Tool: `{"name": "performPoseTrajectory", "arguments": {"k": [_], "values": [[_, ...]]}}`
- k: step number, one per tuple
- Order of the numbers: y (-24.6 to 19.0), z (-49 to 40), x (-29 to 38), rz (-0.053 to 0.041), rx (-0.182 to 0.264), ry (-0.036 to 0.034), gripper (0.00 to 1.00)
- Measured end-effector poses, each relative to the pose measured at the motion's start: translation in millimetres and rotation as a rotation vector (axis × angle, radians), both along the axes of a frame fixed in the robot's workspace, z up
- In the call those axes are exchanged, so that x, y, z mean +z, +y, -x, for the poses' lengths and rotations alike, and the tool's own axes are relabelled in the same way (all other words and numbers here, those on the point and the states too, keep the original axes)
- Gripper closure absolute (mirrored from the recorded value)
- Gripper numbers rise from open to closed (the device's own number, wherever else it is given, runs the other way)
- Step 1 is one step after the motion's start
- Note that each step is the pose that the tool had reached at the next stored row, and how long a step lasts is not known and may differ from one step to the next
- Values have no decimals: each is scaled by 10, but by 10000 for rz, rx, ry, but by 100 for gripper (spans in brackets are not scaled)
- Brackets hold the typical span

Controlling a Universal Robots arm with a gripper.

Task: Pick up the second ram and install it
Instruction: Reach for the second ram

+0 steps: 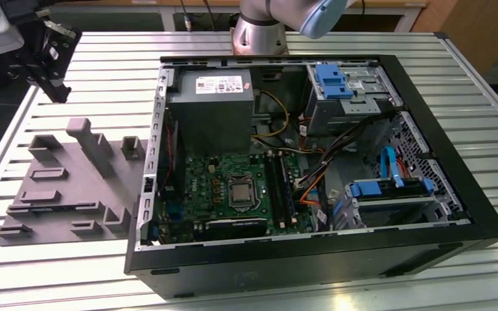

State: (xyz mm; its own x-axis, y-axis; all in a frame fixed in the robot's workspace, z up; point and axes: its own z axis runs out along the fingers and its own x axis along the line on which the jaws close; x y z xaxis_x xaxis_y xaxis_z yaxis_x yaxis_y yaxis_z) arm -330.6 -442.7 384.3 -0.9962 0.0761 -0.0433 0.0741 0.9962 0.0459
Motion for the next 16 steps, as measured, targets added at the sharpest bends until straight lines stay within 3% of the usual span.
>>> {"name": "performPoseTrajectory", "arguments": {"k": [16], "values": [[-17,49,-4,0,-1,0,89]]}}
